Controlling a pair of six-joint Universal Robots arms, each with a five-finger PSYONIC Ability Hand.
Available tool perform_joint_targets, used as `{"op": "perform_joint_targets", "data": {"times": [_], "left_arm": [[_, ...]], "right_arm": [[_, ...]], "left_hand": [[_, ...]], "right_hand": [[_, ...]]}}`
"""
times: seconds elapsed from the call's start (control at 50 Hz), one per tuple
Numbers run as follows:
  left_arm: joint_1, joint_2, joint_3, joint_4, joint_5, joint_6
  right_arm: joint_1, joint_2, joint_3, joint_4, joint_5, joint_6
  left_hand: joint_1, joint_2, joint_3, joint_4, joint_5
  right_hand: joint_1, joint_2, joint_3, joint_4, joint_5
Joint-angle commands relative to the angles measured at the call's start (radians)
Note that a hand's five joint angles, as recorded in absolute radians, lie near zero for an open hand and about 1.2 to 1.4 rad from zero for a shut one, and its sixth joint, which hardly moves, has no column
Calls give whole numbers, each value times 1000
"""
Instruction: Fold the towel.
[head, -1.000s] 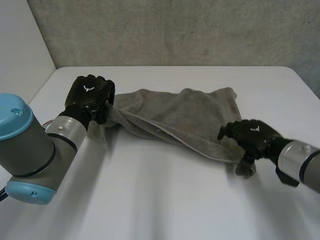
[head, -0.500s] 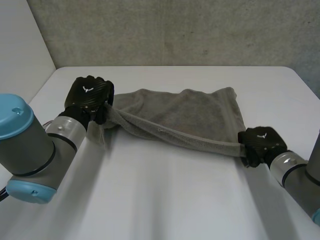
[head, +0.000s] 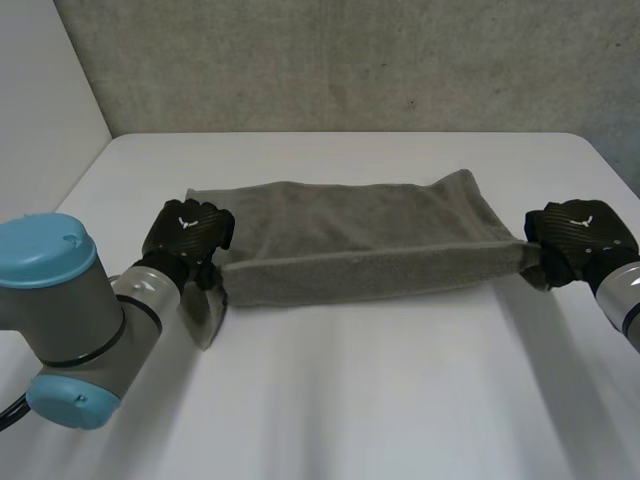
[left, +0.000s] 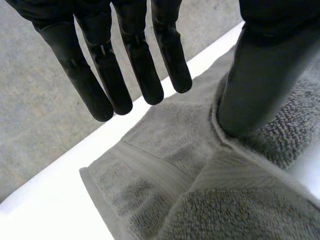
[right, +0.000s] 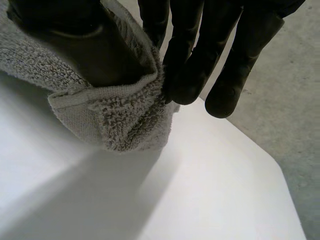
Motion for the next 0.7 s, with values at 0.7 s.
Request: {"op": "perform_joint_targets", "data": {"times": [0.7], "left_arm": [[-65, -73, -8, -70, -6, -81]], "right_arm": [[-12, -18, 7, 0, -3, -25]], "left_hand": [[-173, -170, -168, -174, -336]], "right_hand": [[60, 102, 52, 50, 57]]}}
